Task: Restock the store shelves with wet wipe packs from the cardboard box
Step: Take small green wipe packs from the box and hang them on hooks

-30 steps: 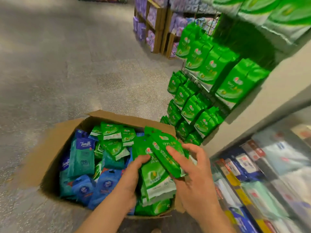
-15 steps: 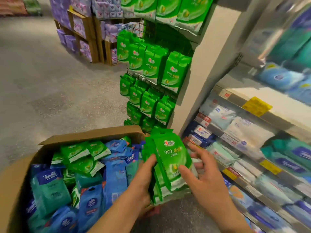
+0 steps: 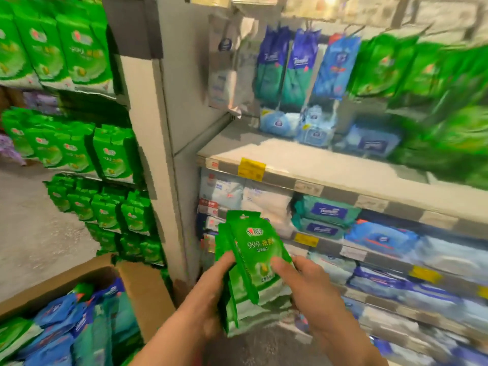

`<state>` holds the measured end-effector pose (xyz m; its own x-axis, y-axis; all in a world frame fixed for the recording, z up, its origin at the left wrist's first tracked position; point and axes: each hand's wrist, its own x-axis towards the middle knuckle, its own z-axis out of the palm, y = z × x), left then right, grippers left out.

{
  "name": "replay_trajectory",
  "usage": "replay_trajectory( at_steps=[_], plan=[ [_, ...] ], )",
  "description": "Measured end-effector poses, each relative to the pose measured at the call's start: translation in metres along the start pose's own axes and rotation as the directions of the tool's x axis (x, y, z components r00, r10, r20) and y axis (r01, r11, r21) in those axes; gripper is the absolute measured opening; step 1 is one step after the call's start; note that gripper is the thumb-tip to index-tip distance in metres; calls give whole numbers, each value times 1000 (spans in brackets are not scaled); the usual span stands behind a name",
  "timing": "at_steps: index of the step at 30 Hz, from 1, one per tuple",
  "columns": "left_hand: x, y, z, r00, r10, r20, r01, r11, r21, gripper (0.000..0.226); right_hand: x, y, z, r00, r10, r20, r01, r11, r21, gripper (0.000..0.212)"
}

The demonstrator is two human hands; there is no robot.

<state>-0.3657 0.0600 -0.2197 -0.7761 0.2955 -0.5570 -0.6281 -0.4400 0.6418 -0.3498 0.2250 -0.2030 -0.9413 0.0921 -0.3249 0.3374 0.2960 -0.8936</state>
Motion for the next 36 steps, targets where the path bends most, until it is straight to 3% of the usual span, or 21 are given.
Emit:
replay_trajectory(
  at_steps=[4,7,11,14,15,17,18,19,20,22,25,26,27,28,29,31,32,36],
  plan=[
    [25,-9,62,999,-26,22,26,1000,2,49,10,-4,-63,991,-59,-117,73,991,117,33],
    [45,-9,105,999,-15,39,12,998,69,58,15,-8,-104,973,-107,-204,152,964,218,51],
    [55,-8,146,996,-5,88,-2,997,72,56,20,-5,-153,940,-150,-306,252,911,327,27],
    [57,4,162,990,58,128,-90,962,258,36,25,-4,-178,926,-162,-340,285,892,351,22],
    [64,14,168,989,119,90,-138,958,253,37,27,-6,-184,922,-155,-355,289,886,363,21],
    [69,34,172,980,195,34,-197,978,65,42,36,-9,-194,913,-158,-377,311,867,390,22],
    [77,38,176,986,158,43,-161,984,81,40,40,-12,-198,909,-160,-385,325,850,415,24],
    [77,37,178,984,159,80,-174,957,232,37,43,-17,-201,902,-165,-398,343,835,431,26],
    [77,34,179,979,180,97,-200,945,261,46,48,-20,-205,888,-189,-420,377,822,427,26],
    [89,46,188,996,67,65,-83,953,290,87,56,-29,-212,850,-256,-460,454,799,395,21],
    [97,61,191,975,113,189,-127,990,64,57,71,-47,-220,784,-330,-525,545,771,329,15],
    [98,67,190,960,146,239,-168,983,75,70,77,-54,-221,767,-345,-541,563,767,307,15],
    [102,68,184,954,208,215,-242,959,146,103,83,-63,-222,756,-351,-553,573,763,298,15],
    [117,80,177,922,309,232,-341,933,114,135,90,-70,-222,748,-357,-559,583,756,298,16],
    [122,90,174,902,309,302,-350,933,89,137,95,-79,-221,739,-368,-564,596,748,293,17],
    [127,111,185,885,256,389,-334,931,147,86,107,-97,-221,706,-415,-574,636,728,256,19],
    [131,121,187,874,248,418,-337,929,154,86,113,-106,-220,683,-444,-579,661,714,232,18],
    [156,135,192,932,165,323,-166,986,-25,35,135,-133,-220,613,-483,-625,710,684,167,15]
  ],
)
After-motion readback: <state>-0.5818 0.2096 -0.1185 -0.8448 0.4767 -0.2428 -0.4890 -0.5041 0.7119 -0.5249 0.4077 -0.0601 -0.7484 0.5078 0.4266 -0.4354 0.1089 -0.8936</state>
